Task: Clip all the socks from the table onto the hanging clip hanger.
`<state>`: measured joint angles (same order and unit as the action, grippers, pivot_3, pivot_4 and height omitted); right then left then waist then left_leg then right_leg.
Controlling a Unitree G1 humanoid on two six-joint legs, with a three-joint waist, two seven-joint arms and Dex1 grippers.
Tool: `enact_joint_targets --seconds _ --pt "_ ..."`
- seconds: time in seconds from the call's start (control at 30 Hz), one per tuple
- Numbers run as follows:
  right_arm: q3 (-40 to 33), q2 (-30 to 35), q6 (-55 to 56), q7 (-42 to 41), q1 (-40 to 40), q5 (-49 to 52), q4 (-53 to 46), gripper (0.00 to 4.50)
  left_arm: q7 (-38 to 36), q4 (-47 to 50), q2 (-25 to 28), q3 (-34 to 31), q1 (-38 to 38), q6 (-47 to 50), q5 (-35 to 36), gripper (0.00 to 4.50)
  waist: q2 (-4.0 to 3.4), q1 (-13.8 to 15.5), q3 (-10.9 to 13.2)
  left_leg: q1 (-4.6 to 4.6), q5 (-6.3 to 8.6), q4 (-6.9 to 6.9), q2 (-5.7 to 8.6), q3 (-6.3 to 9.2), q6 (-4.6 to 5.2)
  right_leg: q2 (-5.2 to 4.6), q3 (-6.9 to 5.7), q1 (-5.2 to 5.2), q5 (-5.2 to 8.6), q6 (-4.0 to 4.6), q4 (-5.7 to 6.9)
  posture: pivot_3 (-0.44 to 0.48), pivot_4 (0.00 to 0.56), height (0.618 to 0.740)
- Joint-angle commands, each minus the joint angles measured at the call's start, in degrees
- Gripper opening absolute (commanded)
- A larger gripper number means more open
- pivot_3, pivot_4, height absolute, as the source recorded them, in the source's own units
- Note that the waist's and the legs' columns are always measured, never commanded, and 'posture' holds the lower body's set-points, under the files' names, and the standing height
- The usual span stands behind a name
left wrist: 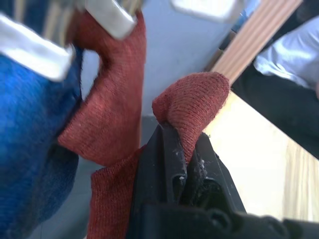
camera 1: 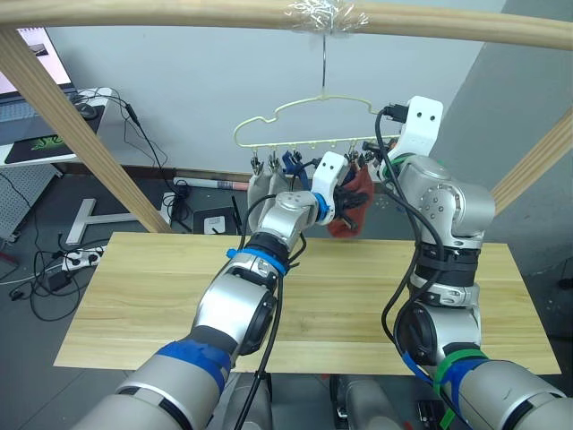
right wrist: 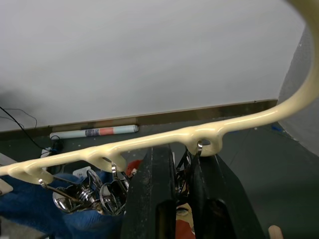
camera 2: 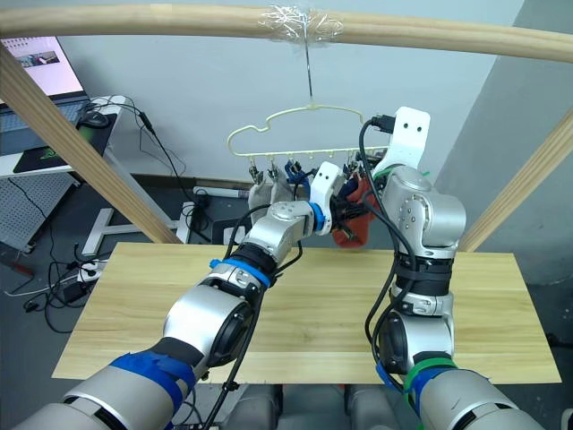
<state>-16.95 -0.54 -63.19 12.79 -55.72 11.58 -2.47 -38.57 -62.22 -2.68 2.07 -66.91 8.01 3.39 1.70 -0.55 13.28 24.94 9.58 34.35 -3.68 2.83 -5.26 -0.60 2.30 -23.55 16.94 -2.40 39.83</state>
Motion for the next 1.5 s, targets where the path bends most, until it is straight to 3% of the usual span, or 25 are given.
enact_joint_targets --seconds 0.03,0.93,1.13,1.5 --pt "0.1 -0.6 -0.2 0.2 -1.2 0.9 -4.1 0.02 1.5 -0.9 -0.9 -2.1 -3.0 -1.9 1.5 0.01 0.0 0.0 0.0 0.0 0.0 -0.01 0.0 0.0 0.0 0.0 0.0 -0.01 0.0 0.0 0.0 0.046 0.187 0.74" --pt "-0.9 -2.0 -1.0 0.8 -0.8 0.9 -4.6 0.02 1.3 -2.8 -3.0 -6.5 -6.4 -0.9 3.5 0.01 0.0 -1.0 0.0 -0.01 0.0 -0.13 0.0 0.0 0.0 0.0 -0.01 -0.01 0.0 0.0 -0.09 0.04 0.185 0.74" --pt "-1.2 -2.5 -1.3 0.9 -0.8 1.5 -4.9 2.07 -1.2 -1.9 -3.3 -6.0 -6.1 -0.2 3.7 0.0 0.0 -1.0 0.0 -0.01 0.0 -0.13 0.0 0.0 0.0 0.0 -0.01 -0.01 0.0 0.0 -0.09 0.041 0.184 0.74" --pt "-1.0 -1.7 -5.1 -0.1 1.6 2.0 -8.5 2.07 -3.6 0.4 -1.9 -2.6 -3.6 -0.5 1.3 0.0 0.0 -1.0 0.0 -0.01 0.0 -0.13 0.0 0.0 0.0 0.0 -0.01 -0.01 0.0 0.0 -0.07 0.034 0.185 0.74"
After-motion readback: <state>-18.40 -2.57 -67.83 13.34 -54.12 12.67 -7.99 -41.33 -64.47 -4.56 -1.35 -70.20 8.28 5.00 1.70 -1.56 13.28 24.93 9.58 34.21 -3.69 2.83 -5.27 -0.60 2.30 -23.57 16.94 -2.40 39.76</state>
